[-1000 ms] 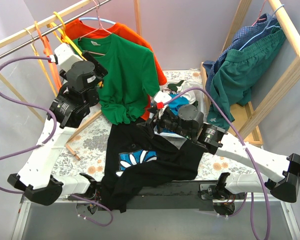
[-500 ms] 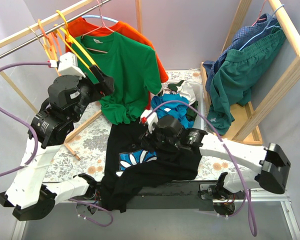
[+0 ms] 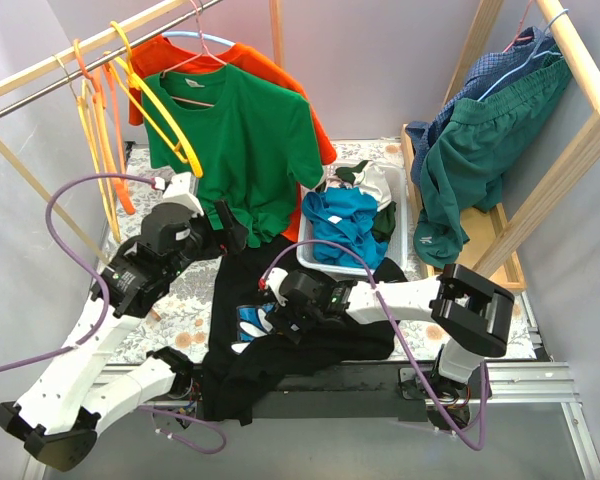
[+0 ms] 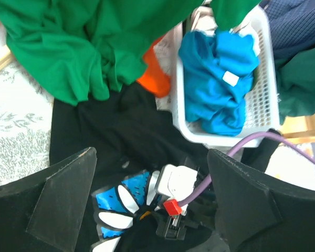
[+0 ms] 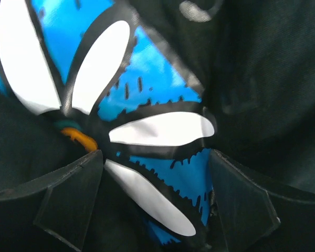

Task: Remove the t-shirt from the hanger
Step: Pick up the T-shirt from the center of the board, then place the T-shirt in the bin.

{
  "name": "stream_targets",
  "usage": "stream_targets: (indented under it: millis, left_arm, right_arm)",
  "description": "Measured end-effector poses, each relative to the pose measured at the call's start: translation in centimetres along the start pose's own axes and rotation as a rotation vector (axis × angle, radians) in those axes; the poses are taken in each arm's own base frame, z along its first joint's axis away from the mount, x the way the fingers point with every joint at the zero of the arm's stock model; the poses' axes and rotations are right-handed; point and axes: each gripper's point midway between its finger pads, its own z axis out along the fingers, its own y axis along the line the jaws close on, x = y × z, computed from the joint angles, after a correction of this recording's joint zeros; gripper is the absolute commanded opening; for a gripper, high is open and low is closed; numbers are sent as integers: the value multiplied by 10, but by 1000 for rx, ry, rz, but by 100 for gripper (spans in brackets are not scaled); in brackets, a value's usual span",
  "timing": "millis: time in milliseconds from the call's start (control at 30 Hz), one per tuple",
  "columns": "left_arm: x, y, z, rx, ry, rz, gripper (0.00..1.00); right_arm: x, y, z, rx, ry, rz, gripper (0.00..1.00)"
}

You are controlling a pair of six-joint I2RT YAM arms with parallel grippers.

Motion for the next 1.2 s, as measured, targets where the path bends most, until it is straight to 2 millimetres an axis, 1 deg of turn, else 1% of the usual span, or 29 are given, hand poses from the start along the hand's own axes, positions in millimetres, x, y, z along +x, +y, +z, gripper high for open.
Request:
stream_targets:
  millis: [33,100,133,167,200,233,333,467,533,600,633,667,733,767,833,867,900,967,1000,1033,1100,1167,1200]
  left_arm:
    - [6,3,4,-2,8,1,88]
    - [13,6,9,-4,14,3,88]
    - [16,7,11,-4,15,3,88]
    - [17,7,13,-2,10,2,88]
    - [19,8,15,-1,7,1,88]
    - [20,9,16,2,1,-1,89]
    - [22,11,19,4,-16,-7,89]
    - [21,9,24,13,-35,-19,89]
    - [18,7,26,19,-42,-24,89]
    - [18,5,29,21,-42,-28,89]
    - [18,5,30,22,-41,-28,89]
    - [18,4,31,23,-38,-28,89]
    - [18,3,34,26,-38,-28,89]
    - [18,2,34,29,-39,-28,89]
    - [17,1,34,35,-44,-29,89]
    - [16,0,34,39,-47,-30,89]
    - [16,-1,35,45,-48,-30,89]
    - [18,-1,36,50,-45,-30,89]
    - [22,0,37,49,-36,-28,89]
    - [23,1,38,48,-32,-27,89]
    - [28,3,40,46,-25,-24,89]
    - [32,5,41,45,-20,-22,89]
    - [33,5,40,46,-21,-22,89]
  right_arm:
    - [-2,-1,3,9,-10,0,91]
    - [-7,-2,7,19,-34,5,90]
    - [-11,-2,10,23,-53,8,81]
    - [-15,-2,14,24,-74,11,65]
    - [-17,-2,16,24,-87,11,45]
    - [-20,-2,18,25,-100,12,3]
    - [-30,-2,26,21,-152,48,1]
    - [-28,-3,22,30,-158,74,1]
    - [-22,-5,13,50,-128,78,1]
    - [-13,-12,-3,93,-82,75,1]
    - [-13,-16,-15,121,-69,71,1]
    - [-18,-21,-28,148,-72,68,1]
    - [-41,-31,-56,193,-110,63,1]
    - [-59,-37,-73,214,-150,64,1]
    - [-112,-56,-119,269,-270,78,1]
    - [-141,-68,-145,302,-346,90,1]
    - [-162,-78,-165,330,-405,100,1]
    - [-204,-104,-218,410,-522,113,1]
    - [-222,-116,-243,449,-576,113,1]
    - [-235,-128,-267,492,-619,115,1]
    - [-258,-147,-309,572,-693,108,1]
    - [-274,-163,-344,642,-752,99,1]
    - [-281,-169,-358,672,-772,91,1]
